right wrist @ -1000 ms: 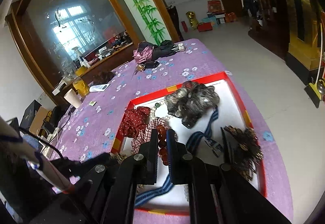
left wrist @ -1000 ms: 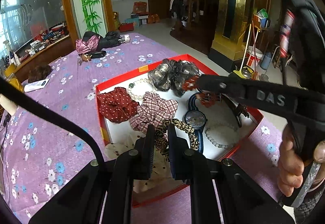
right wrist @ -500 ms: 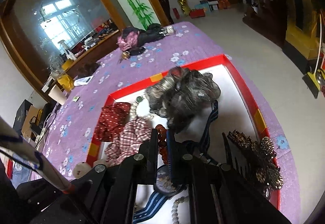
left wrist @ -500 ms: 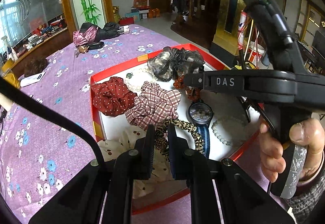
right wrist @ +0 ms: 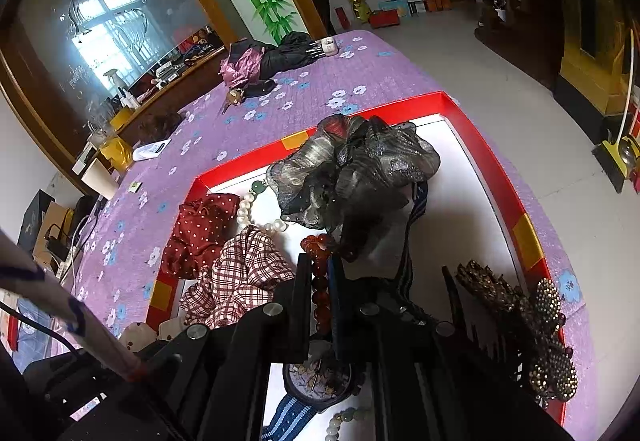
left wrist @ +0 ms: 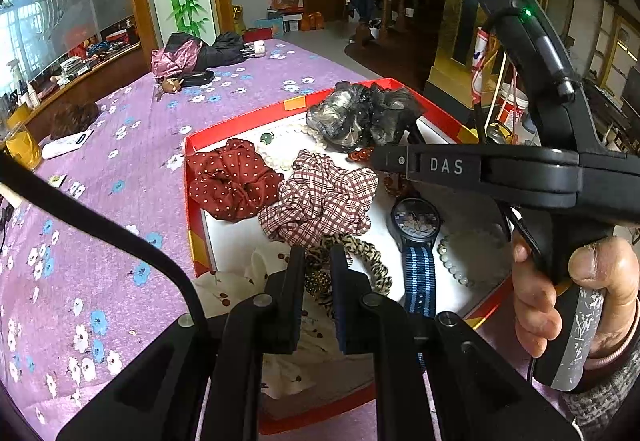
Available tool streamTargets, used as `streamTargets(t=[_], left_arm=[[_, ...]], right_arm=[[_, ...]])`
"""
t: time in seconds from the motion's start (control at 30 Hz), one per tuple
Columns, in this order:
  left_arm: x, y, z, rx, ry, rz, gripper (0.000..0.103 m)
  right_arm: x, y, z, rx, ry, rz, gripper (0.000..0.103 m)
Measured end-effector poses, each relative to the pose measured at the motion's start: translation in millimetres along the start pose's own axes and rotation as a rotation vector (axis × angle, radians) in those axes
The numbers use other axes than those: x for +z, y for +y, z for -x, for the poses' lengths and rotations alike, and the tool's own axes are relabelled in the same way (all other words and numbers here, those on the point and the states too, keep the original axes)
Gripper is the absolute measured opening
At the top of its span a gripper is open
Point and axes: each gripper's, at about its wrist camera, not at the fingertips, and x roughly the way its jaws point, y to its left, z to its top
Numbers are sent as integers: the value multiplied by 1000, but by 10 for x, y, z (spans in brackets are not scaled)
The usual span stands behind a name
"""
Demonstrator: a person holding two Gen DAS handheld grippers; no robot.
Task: Organize jewelry
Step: 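Lower leopard bracelet into box with left tool while right tool lowers red bead bracelet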
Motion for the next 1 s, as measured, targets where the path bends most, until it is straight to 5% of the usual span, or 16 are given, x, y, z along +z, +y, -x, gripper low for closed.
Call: streamTargets(t=[0.43,0.57,0.83,1.0], left_arm=[[-19,5,63,10,-9,-1,12],[-32,-4,152,3,-19,-6,29],[-67,-24,477,5,-76,-16,44],[-76,137,647,16,-102,34,51]], right_arm=[[-4,0,53,2,-20,-12,11],[-15,15,131,6,-34,-20,26],[-41,144,474,17,-86,9,28],[7,73,740,-59,-157,25,35]])
